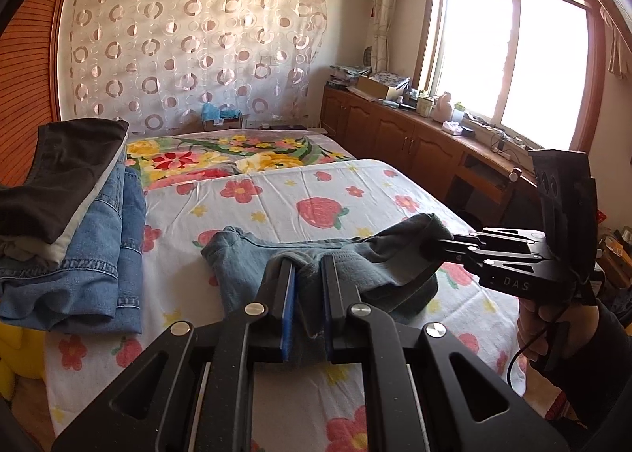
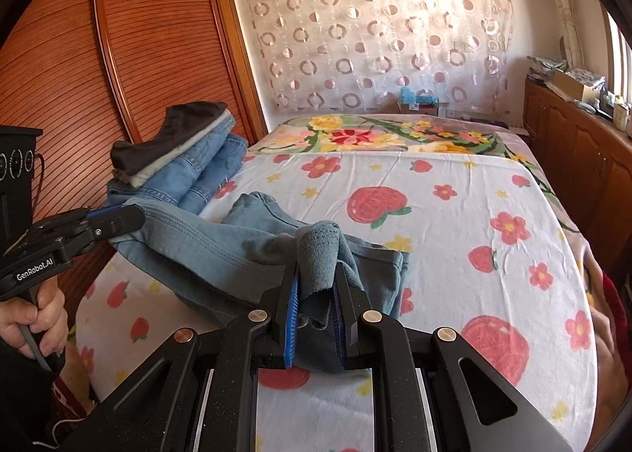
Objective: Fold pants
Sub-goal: 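Open both grippers to release the folded shorts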
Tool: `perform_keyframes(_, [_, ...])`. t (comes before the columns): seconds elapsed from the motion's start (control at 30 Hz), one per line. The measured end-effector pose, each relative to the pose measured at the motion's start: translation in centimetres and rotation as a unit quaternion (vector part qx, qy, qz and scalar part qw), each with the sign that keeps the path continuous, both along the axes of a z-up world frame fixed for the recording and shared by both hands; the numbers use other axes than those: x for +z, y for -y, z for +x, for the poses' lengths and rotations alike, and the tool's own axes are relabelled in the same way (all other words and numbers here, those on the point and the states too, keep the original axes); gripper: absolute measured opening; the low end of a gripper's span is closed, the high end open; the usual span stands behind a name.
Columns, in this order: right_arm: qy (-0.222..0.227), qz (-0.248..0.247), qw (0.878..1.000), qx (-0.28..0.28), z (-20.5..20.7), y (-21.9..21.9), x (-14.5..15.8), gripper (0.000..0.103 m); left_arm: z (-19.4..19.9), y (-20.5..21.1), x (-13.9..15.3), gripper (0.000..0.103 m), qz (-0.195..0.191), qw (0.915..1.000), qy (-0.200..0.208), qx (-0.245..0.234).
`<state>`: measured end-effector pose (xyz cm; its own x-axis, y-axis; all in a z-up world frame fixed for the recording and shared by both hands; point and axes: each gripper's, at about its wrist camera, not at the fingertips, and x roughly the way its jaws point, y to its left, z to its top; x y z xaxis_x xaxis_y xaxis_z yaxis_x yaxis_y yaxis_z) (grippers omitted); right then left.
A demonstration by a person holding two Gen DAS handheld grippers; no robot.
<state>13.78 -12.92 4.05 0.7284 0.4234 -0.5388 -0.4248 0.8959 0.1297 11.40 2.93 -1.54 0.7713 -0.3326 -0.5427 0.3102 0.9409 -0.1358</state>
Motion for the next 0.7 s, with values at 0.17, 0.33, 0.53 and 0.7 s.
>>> perform_keyframes(0.17, [-0.003, -0.008, 1.0, -0.001, 1.1, -0.4, -0.5, 0.015, 0.3, 0.0, -0.5, 0.02, 0.008, 0.9999, -0.004, 0.01])
perform_keyframes(0.33, [-0.015, -0.012, 1.0, -0.003, 1.5, -0.2, -1.3, 0.015, -0.1, -0.3, -0.5, 0.044, 0.011, 0.9998, 0.006, 0.014])
perform_keyframes(0.53, [-0.021, -0.016, 1.0, -0.006, 2.7, -0.3, -1.5, 0.015, 0.2, -1.0, -1.5, 0.081, 0.003, 0.9999, -0.014, 0.01])
perform_keyframes(0.7, [-0.018, -0.03, 0.999, -0.008, 3.8, -0.6, -1.7, 0.015, 0.3, -1.6, -3.2, 0.081, 0.006, 0.9992, -0.035, 0.018])
